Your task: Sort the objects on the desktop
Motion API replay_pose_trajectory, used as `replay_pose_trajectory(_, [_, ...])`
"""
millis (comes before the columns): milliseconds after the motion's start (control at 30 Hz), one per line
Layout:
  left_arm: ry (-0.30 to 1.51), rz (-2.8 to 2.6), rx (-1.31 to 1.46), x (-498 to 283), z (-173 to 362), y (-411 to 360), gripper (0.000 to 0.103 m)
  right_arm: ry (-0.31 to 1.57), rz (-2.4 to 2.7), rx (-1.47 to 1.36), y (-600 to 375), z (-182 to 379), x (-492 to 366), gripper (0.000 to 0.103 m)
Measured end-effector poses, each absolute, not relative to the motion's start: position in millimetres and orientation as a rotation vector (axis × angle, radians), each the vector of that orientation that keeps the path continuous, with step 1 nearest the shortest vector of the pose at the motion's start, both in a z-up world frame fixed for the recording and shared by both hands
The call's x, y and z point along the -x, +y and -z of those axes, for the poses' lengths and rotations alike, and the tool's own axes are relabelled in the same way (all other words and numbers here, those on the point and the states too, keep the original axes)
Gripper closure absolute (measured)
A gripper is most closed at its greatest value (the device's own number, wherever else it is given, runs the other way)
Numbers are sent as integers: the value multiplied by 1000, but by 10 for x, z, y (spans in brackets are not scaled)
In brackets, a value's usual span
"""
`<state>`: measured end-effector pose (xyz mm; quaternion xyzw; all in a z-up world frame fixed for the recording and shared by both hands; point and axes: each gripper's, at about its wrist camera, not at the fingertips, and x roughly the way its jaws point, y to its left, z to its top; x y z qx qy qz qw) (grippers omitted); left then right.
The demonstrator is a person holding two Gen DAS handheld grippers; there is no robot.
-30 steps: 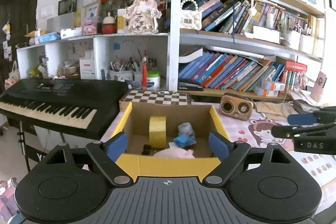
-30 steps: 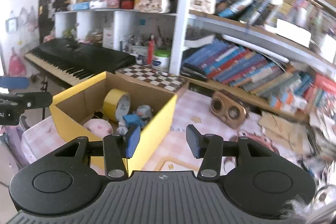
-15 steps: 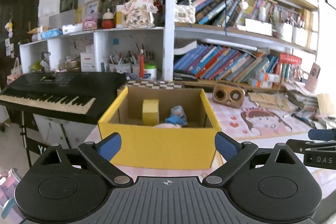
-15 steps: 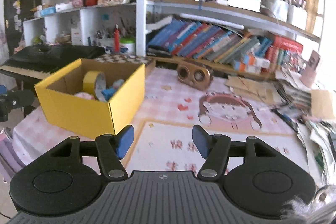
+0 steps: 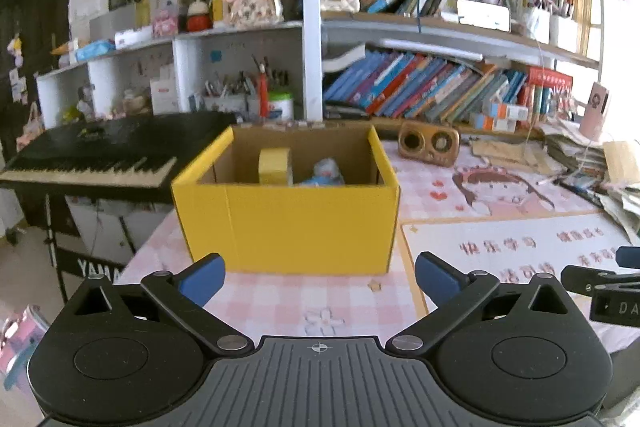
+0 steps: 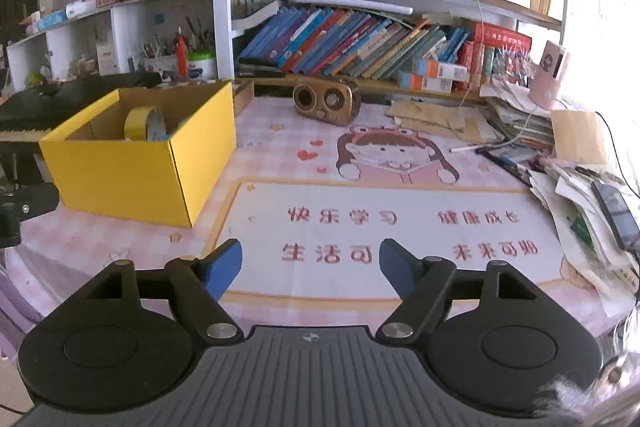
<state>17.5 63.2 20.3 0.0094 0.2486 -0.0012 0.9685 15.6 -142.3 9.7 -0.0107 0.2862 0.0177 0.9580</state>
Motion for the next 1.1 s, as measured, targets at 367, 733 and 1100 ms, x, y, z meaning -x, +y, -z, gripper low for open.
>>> replay_pose_trajectory(367, [559, 16, -10, -81, -118, 565, 0, 622, -54, 32, -1399, 23, -22, 12])
replay_pose_trajectory(733, [614, -2, -3, -69, -55, 559, 0, 640, -81, 18, -1407, 28, 14, 0])
replay_pose_trajectory(1100, [626, 1, -4, -42, -41, 544, 0, 672, -84, 21, -1410, 64, 32, 0])
